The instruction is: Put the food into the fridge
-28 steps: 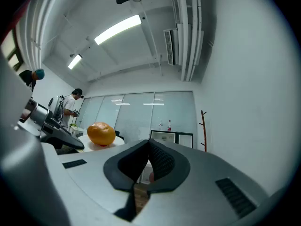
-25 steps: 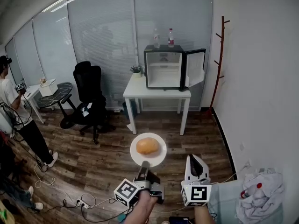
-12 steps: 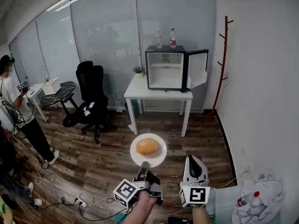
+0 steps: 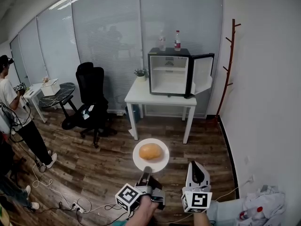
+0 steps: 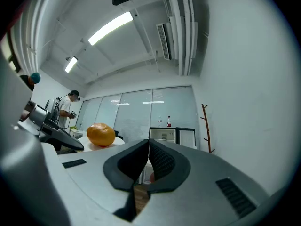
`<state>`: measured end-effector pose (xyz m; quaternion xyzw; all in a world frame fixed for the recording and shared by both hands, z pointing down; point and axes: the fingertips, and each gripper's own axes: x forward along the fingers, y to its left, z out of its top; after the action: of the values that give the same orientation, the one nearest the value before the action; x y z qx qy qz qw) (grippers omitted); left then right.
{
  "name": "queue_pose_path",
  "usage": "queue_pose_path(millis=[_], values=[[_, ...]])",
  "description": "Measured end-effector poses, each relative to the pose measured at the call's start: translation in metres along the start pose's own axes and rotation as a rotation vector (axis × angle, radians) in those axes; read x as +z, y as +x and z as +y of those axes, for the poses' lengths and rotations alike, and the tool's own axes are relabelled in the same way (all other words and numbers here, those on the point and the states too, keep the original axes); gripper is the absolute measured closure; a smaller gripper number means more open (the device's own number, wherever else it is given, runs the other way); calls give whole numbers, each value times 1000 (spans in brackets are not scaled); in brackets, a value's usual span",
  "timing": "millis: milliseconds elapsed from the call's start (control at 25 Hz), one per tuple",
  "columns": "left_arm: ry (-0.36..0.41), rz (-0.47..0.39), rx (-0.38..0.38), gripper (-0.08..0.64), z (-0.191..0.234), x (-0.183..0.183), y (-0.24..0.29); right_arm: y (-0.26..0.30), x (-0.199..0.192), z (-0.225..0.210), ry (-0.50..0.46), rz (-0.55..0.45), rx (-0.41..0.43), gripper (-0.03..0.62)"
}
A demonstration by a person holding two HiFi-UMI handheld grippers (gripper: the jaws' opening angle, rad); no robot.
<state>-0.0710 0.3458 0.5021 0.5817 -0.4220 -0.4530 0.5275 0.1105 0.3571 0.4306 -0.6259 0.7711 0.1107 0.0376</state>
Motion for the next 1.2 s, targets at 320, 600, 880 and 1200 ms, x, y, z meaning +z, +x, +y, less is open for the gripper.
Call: queue_pose_path(millis=[320,600,880,1200], values=[[-9,23,-31,526,2,42,92,100,-15,3,-32,7,-12,565],[-15,61,-17,526,3,91,176,200,-27,14,-38,15,-34,565],[-12,100,-12,526,7,122,241,265,-36,16,-45,10,-68,565],[-15,108,-36,526,17,129,309,323,-55,0,-45,0,-66,565]])
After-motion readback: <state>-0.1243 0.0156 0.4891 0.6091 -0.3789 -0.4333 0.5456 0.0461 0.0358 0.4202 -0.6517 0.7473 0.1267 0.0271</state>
